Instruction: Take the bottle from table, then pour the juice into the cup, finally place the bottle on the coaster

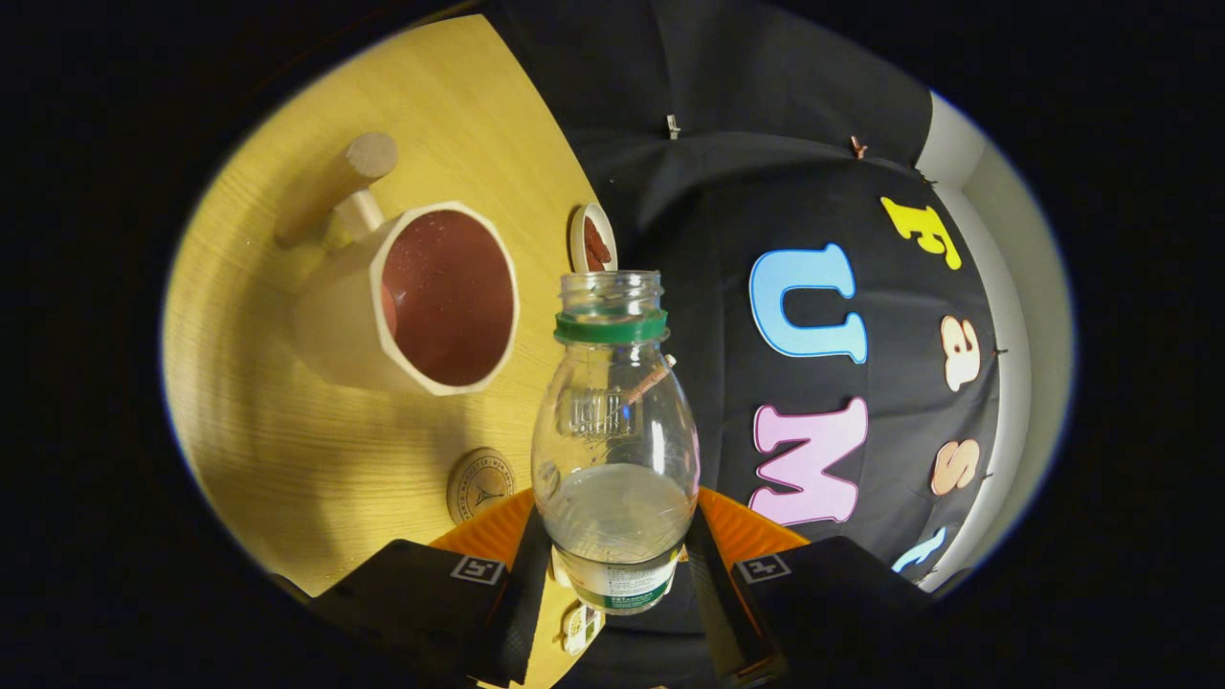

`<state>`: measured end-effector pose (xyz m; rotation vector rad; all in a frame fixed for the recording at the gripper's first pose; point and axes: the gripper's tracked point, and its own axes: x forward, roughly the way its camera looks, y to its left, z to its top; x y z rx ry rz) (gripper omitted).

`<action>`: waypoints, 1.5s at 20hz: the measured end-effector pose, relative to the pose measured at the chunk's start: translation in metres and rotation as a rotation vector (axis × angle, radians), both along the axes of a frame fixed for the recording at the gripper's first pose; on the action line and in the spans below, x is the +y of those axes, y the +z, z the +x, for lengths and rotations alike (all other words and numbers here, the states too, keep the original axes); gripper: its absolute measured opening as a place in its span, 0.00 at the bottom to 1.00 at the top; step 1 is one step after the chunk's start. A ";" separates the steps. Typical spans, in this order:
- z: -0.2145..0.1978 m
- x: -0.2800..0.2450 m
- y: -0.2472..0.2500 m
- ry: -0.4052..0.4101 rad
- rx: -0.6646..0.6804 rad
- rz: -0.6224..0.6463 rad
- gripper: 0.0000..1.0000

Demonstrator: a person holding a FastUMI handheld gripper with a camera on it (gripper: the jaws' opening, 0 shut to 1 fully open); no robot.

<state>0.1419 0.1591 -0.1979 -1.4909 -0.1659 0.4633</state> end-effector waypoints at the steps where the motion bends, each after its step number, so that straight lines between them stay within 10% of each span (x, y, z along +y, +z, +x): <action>1: -0.001 -0.001 -0.001 0.001 -0.004 -0.015 0.72; 30: 0.016 0.015 0.003 0.140 -0.101 -0.287 0.72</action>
